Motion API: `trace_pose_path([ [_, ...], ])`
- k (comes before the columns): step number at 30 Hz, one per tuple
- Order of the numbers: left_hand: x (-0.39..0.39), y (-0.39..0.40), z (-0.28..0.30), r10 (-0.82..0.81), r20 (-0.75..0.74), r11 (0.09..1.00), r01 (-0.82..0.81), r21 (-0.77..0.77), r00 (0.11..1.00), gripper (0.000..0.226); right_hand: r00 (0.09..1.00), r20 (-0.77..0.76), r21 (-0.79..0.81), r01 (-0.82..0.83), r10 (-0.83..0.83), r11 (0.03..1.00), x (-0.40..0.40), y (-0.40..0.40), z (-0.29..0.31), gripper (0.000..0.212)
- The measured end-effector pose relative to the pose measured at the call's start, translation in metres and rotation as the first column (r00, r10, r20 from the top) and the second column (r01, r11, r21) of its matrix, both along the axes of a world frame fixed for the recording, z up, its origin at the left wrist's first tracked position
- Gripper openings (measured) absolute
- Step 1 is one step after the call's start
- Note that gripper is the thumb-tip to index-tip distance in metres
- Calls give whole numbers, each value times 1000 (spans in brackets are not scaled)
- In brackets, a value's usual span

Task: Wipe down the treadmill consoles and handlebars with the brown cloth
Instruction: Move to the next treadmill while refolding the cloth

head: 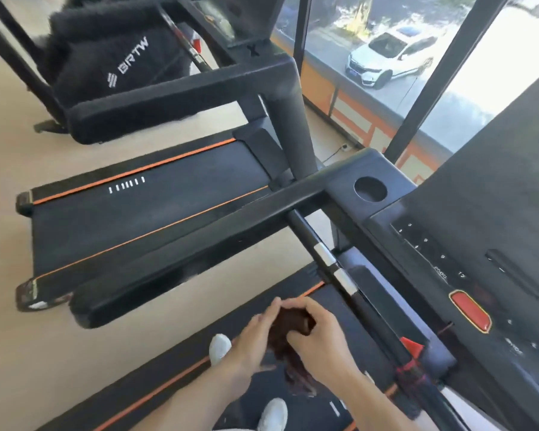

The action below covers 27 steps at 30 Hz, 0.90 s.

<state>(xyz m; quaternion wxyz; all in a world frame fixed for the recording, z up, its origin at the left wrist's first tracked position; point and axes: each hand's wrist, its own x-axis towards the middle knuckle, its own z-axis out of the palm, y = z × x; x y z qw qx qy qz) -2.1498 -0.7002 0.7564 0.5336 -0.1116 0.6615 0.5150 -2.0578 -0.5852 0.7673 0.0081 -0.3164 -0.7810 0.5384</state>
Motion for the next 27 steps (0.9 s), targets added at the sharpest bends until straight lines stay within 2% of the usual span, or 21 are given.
trace_pose_path([
  [6,-19,-76,22,186,-229,982,-190,4,956,48,973,-231,-187,-36,-8,982,-30,-52,22,48],
  [8,-25,-96,27,227,-255,973,-227,30,940,43,968,-249,-190,-81,32,978,-42,-63,23,44],
  [11,-33,-127,33,363,-323,931,-358,76,874,34,970,-162,-187,-212,183,959,-60,-89,21,48],
  [13,-37,-152,31,421,-320,906,-410,105,849,41,942,-134,-286,-335,309,898,-71,-116,22,51],
  [14,-39,-166,31,454,-314,890,-441,117,834,42,912,-142,-287,-411,386,865,-77,-131,23,51],
  [16,-44,-199,29,535,-288,844,-517,141,795,41,831,-145,-181,-555,537,812,-86,-164,24,54],
  [18,-51,-237,27,614,-257,788,-594,159,746,47,778,-126,-123,-628,615,769,-99,-201,20,67],
  [21,-66,-306,23,686,-188,727,-654,209,703,46,782,-107,-98,-623,614,776,-124,-263,7,71],
  [25,-84,-400,18,677,-129,720,-616,319,725,38,841,-167,-192,-540,515,819,-162,-348,2,42],
  [27,-93,-434,17,651,-144,737,-575,356,745,36,857,-163,-214,-514,488,831,-180,-382,3,36],
])
